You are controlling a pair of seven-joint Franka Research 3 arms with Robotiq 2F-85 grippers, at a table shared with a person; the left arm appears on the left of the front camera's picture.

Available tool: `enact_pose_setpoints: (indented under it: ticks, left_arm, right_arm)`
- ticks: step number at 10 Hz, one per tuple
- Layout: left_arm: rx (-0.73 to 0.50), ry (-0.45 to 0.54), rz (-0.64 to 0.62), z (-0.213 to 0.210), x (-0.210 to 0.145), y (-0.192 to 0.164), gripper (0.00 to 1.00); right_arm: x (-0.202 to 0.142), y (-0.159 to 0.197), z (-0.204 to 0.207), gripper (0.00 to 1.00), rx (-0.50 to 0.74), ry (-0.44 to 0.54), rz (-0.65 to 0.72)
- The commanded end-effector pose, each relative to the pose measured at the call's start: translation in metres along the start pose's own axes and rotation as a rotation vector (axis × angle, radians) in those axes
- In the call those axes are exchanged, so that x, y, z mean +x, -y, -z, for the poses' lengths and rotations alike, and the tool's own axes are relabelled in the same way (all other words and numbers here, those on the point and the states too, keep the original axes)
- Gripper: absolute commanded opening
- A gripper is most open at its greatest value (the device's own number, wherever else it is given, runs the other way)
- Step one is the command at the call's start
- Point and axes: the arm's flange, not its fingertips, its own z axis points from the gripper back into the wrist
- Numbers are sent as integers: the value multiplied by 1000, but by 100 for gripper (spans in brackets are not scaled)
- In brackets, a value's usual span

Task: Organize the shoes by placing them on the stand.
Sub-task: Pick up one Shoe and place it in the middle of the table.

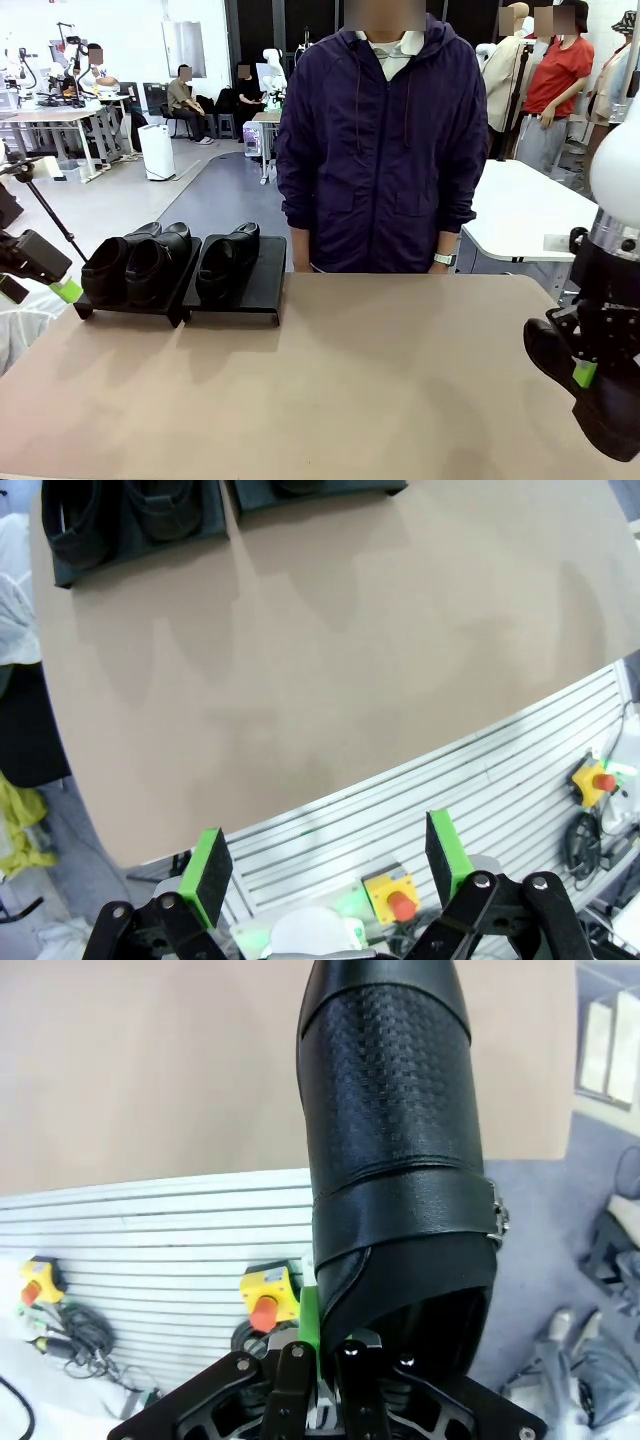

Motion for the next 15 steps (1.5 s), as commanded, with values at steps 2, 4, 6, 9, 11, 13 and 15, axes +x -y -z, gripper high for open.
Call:
enact_pose_setpoints:
  ticks: [2,4,6,9,11,13,15]
  left_arm:
    - [-23,-2,15,0,0,-3,100]
    - [-23,-2,15,0,0,-3,100]
    - [-23,-2,15,0,0,-3,100]
    - [-23,-2,15,0,0,-3,100]
    - [-23,-2,15,0,0,-3,100]
    - [-23,-2,15,0,0,-3,100]
    - [-23,-2,15,0,0,-3,100]
  right_arm:
    - [28,6,7,0,-38,8,-35]
    - [13,-22,2,0,103,46,-193]
    - [16,-98,6,0,9,77,-208]
    - [43,-199,38,0,-20,117,-246]
    - [54,-242,54,0,-39,180,-201]
    - [84,-276,80,0,-40,140,-191]
    - [110,-297,105,0,-12,92,-195]
